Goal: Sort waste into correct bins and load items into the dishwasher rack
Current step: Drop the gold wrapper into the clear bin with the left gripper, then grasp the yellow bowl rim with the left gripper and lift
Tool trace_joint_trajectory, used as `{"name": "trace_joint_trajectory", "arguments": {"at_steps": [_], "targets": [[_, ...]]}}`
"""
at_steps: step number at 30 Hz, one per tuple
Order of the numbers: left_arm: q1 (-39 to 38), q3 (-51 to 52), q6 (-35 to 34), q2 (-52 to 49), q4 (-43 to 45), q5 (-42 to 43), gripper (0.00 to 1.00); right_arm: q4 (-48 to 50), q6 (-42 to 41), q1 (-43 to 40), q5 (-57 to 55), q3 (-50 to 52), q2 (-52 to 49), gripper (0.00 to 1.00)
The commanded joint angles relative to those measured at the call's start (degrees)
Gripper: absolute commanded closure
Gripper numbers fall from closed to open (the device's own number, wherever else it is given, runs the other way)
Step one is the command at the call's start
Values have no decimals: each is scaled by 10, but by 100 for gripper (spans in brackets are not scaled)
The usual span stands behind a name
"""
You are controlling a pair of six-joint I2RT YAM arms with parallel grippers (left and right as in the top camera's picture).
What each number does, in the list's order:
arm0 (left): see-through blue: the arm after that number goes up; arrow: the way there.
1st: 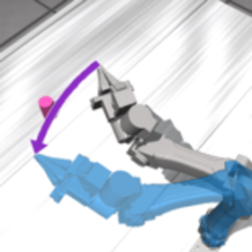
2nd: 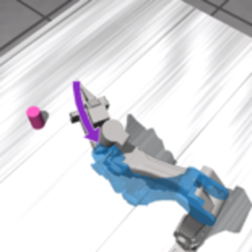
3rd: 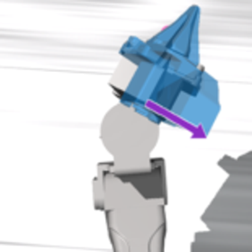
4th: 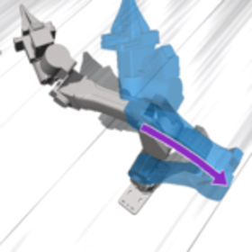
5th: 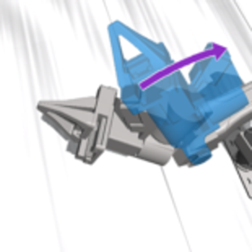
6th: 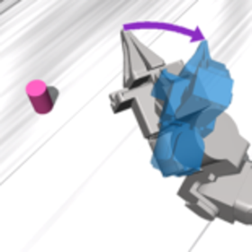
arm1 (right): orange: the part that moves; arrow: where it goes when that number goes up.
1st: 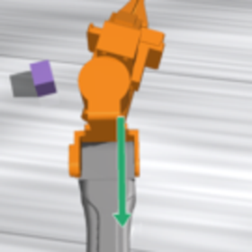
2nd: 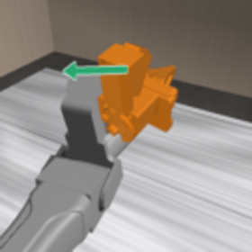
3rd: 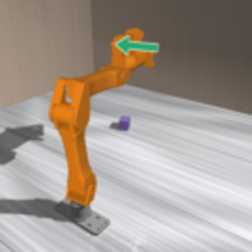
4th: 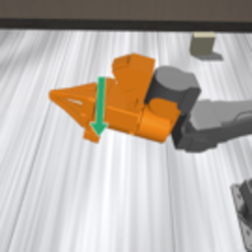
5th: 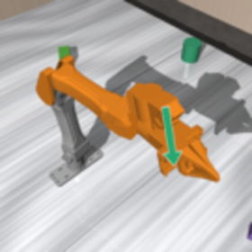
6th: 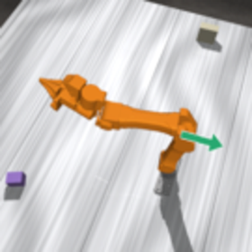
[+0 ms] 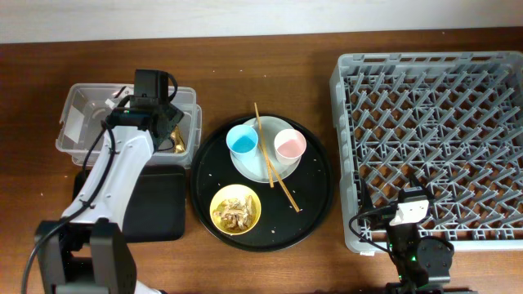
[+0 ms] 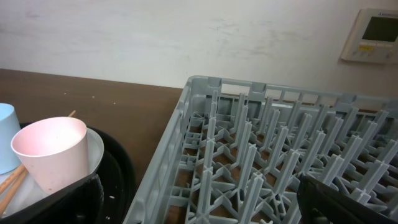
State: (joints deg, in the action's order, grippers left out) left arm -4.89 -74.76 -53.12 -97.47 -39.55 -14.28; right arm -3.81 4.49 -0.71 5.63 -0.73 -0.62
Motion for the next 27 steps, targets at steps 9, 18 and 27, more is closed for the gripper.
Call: {"name": "trace_joint_trajectory", "arguments": {"at_steps": [9, 18, 27], "targets": [[-70, -29, 286, 135, -177, 303, 43, -1, -5, 3, -2, 4, 4, 2], [-302, 40, 283, 127, -213, 234, 62, -1, -5, 3, -2, 4, 4, 2], [-445, 120, 216, 118, -117, 120, 74, -1, -5, 3, -3, 4, 4, 2]]}}
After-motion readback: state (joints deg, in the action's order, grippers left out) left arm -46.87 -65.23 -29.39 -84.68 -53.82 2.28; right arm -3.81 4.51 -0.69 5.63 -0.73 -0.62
